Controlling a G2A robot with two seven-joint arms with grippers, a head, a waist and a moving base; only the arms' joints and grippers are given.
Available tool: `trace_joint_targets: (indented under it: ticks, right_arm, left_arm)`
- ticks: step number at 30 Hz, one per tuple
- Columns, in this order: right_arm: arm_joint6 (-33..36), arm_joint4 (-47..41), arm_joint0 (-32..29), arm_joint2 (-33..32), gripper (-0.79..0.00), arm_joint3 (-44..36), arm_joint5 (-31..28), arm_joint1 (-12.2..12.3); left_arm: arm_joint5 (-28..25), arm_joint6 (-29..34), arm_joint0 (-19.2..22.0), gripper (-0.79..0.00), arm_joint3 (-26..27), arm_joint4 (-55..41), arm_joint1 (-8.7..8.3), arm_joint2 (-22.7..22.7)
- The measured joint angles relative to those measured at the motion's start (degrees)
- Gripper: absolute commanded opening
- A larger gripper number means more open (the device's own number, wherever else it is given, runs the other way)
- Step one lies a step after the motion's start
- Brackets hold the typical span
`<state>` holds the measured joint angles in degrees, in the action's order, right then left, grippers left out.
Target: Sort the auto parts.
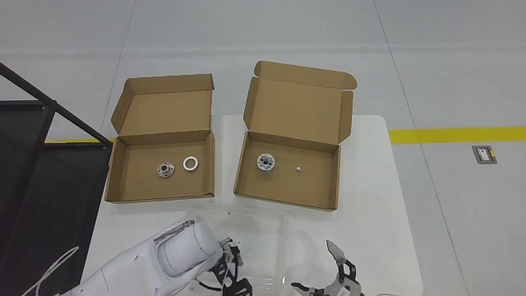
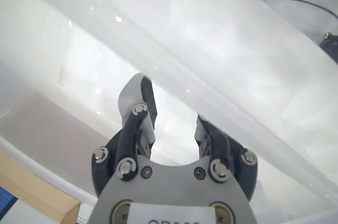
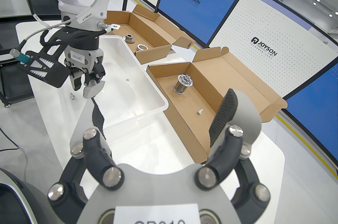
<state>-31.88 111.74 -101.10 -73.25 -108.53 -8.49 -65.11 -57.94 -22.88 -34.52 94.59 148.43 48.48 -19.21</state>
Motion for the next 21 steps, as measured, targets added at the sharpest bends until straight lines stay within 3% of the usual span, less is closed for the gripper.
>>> trace_joint_targets:
  ticks: [9, 14, 17, 21]
  right_arm:
    - [0.0, 0.0, 0.0, 0.0, 0.0, 0.0, 0.0, 0.0]
    - [0.0, 0.0, 0.0, 0.0, 0.0, 0.0, 0.0, 0.0]
    - [0.0, 0.0, 0.0, 0.0, 0.0, 0.0, 0.0, 0.0]
    - [0.0, 0.0, 0.0, 0.0, 0.0, 0.0, 0.0, 0.0]
  left_arm:
    - [-0.06, 1.76, -0.32, -0.237, -0.3, -3.9, -0.1, 0.46]
    - [-0.06, 3.89, 0.45, -0.302, -1.45, -5.49, 0.31, 1.88]
    - [-0.06, 4.68, 1.2, -0.382, -2.35, -6.42, 0.75, 2.9]
    - [-0.06, 5.35, 2.26, -0.394, -3.53, -7.39, 1.33, 4.28]
